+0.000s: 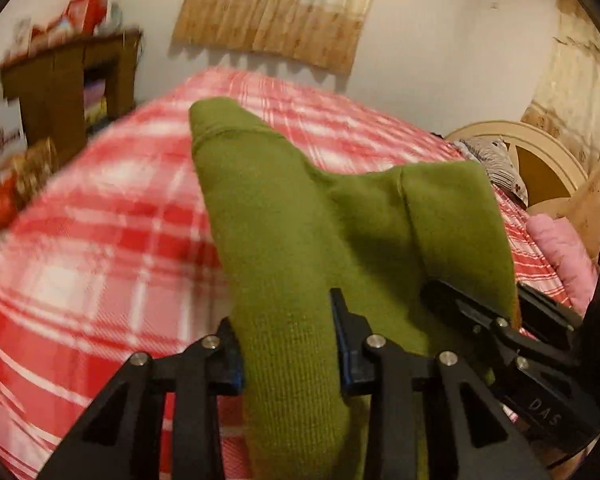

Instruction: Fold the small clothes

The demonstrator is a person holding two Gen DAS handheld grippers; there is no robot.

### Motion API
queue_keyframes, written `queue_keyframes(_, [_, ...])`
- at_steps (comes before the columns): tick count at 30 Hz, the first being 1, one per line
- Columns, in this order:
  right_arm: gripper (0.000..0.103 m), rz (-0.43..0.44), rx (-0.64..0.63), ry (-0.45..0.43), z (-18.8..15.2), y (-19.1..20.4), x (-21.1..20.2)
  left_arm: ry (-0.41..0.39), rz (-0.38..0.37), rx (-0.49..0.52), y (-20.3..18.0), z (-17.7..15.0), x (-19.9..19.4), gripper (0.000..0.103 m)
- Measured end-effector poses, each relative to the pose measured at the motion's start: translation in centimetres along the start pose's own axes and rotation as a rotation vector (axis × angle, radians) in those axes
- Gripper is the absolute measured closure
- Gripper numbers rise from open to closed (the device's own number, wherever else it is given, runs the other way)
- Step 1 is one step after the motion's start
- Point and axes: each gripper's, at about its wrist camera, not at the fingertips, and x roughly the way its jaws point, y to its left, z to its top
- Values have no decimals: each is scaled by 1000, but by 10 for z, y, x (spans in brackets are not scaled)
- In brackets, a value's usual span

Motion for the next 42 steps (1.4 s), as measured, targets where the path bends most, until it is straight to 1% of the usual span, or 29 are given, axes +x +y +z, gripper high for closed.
queue_keyframes(2, [74, 41, 12, -20, 12, -2, 0, -23, 20, 15, 7, 15, -6, 69])
queue_keyframes(4, [74, 82, 43, -27, 22, -10, 11, -36, 41, 16, 19, 31, -4, 69])
queue_keyframes(5, [74, 99, 58, -26, 28, -15, 21, -36, 48, 17, 25, 37, 2, 69])
queue_keyframes(7, [74, 121, 76, -21, 37, -24, 48, -30, 89, 26, 38, 48, 21, 69])
queue_keyframes(10, [74, 143, 83, 1, 44, -28, 88, -34, 149, -5, 53, 50, 47, 69])
queue_keyframes(12, [74, 136, 61, 29, 45, -26, 118, -19, 198, -14, 64, 47, 65, 69])
queue_keyframes(14, [74, 108, 50, 96, 42, -27, 149, 31, 224, -41, 78, 39, 84, 69])
queue_keyframes(15, [74, 106, 59, 127, 40, -30, 162, 33, 222, -50, 83, 35, 85, 69])
queue_keyframes(16, [72, 131, 94, 164, 38, -38, 175, 28, 192, -73, 91, 32, 85, 68])
queue_keyframes(17, [69, 163, 135, 177, 37, -46, 178, 25, 175, -82, 94, 32, 83, 67])
queue_keyframes(18, [67, 206, 189, 184, 38, -57, 179, 27, 152, -88, 96, 32, 82, 65])
queue_keyframes(19, [57, 232, 222, 194, 37, -63, 180, 34, 147, -85, 96, 33, 82, 62])
queue_keyframes(20, [42, 242, 262, 214, 34, -72, 181, 43, 147, -81, 95, 34, 81, 60])
queue_keyframes(21, [35, 232, 296, 230, 30, -77, 180, 49, 143, -79, 94, 35, 80, 57])
queue_keyframes(22, [35, 230, 337, 229, 26, -85, 174, 44, 137, -82, 91, 37, 76, 57])
queue_keyframes(24, [35, 235, 380, 187, 19, -90, 153, 33, 119, -90, 90, 33, 62, 57])
queue_keyframes(26, [35, 263, 380, 160, 10, -88, 127, 19, 99, -100, 89, 28, 48, 52])
queue_keyframes(28, [34, 280, 359, 145, 1, -83, 106, 5, 39, -133, 89, 16, 32, 41])
queue_keyframes(30, [31, 308, 340, 147, -13, -78, 90, 8, -15, -176, 89, 4, 27, 39])
queue_keyframes(32, [31, 330, 320, 177, -27, -71, 87, 8, -67, -218, 87, -12, 23, 39])
queue_keyframes(34, [30, 331, 318, 213, -41, -67, 92, -1, -60, -226, 83, -21, 25, 39])
queue_keyframes(35, [30, 335, 327, 211, -47, -64, 95, 13, -47, -219, 80, -24, 29, 38])
queue_keyframes(36, [30, 323, 318, 181, -47, -62, 93, 18, -21, -207, 77, -27, 34, 38])
queue_keyframes(37, [29, 313, 299, 182, -48, -57, 93, 22, -14, -208, 77, -29, 37, 38])
queue_keyframes(38, [30, 289, 271, 198, -46, -49, 94, 23, -23, -227, 78, -28, 38, 38])
queue_keyframes(39, [30, 283, 254, 207, -45, -42, 93, 24, -31, -248, 81, -26, 38, 43])
queue_keyframes(40, [41, 289, 240, 216, -44, -34, 93, 31, -39, -276, 84, -22, 37, 50])
queue_keyframes(41, [51, 283, 221, 226, -43, -25, 91, 35, -44, -287, 87, -20, 34, 54])
queue_keyframes(42, [57, 276, 214, 230, -41, -20, 90, 35, -47, -290, 87, -15, 29, 60])
